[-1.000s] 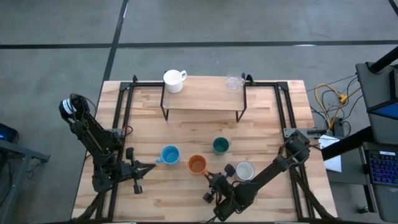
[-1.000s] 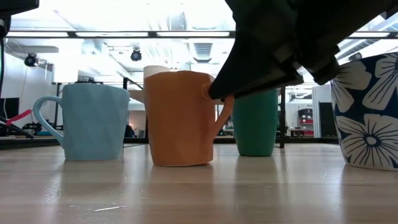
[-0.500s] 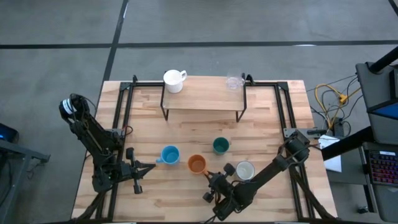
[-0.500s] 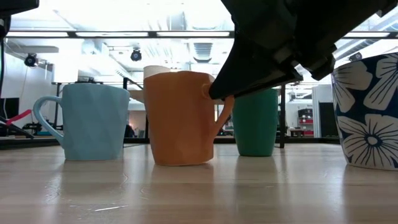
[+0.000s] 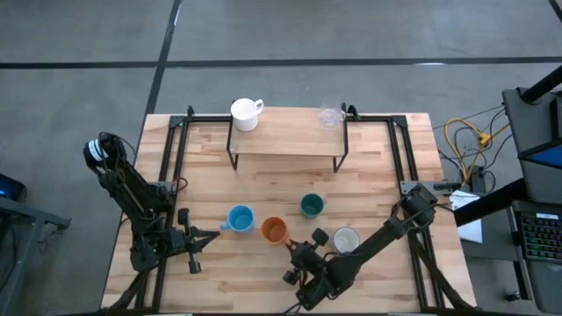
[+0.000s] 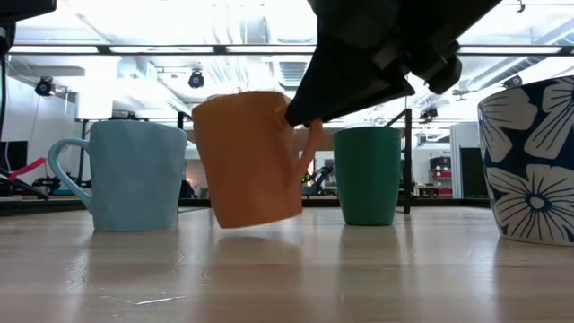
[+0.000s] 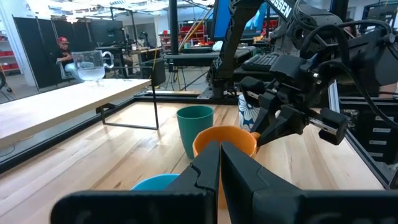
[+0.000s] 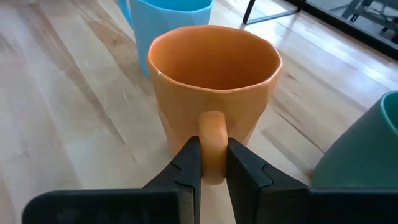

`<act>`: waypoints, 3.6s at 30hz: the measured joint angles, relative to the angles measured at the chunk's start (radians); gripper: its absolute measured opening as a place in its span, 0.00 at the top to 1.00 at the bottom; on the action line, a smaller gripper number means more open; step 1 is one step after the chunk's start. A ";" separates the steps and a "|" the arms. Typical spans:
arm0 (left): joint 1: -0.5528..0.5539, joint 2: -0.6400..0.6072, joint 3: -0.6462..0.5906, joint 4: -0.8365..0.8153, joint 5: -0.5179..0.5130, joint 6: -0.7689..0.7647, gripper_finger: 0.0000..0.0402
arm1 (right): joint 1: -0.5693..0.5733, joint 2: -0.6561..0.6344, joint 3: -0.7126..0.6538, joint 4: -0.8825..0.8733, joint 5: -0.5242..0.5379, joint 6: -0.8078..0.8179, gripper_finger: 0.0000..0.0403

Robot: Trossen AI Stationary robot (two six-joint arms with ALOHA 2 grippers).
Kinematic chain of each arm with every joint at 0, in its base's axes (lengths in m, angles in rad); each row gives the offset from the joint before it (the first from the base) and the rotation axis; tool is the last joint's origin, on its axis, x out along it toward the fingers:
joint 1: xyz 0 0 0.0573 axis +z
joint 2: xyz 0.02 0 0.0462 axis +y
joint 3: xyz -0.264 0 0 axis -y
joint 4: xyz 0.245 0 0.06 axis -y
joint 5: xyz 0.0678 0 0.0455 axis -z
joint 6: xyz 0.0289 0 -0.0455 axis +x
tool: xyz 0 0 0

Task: Stack small to large cups/mugs on shelf
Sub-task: Put the orange cup on the shelf

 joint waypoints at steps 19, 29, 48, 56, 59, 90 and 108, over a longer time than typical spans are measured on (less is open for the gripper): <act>0.000 0.000 0.000 0.000 0.000 -0.050 1.00 | -0.033 -0.196 0.006 -0.068 0.172 0.034 0.90; 0.003 0.000 -0.008 -0.006 0.000 -0.052 1.00 | -0.145 -0.381 -0.015 -0.163 0.227 0.014 0.90; 0.003 0.000 -0.009 -0.003 -0.001 -0.054 1.00 | -0.501 -0.469 -0.015 -0.087 -0.005 -0.250 0.90; 0.006 0.000 -0.007 -0.003 -0.003 -0.053 1.00 | -0.587 -0.469 -0.015 -0.044 -0.092 -0.308 0.90; 0.016 0.000 -0.005 -0.003 -0.004 -0.053 1.00 | -0.614 -0.469 -0.015 0.018 -0.121 -0.353 0.90; 0.049 0.000 0.025 0.000 -0.004 -0.053 1.00 | -0.725 -0.459 -0.014 0.052 -0.210 -0.391 0.90; 0.088 0.000 0.025 -0.003 -0.002 -0.052 1.00 | -0.791 -0.457 -0.014 0.053 -0.240 -0.407 0.90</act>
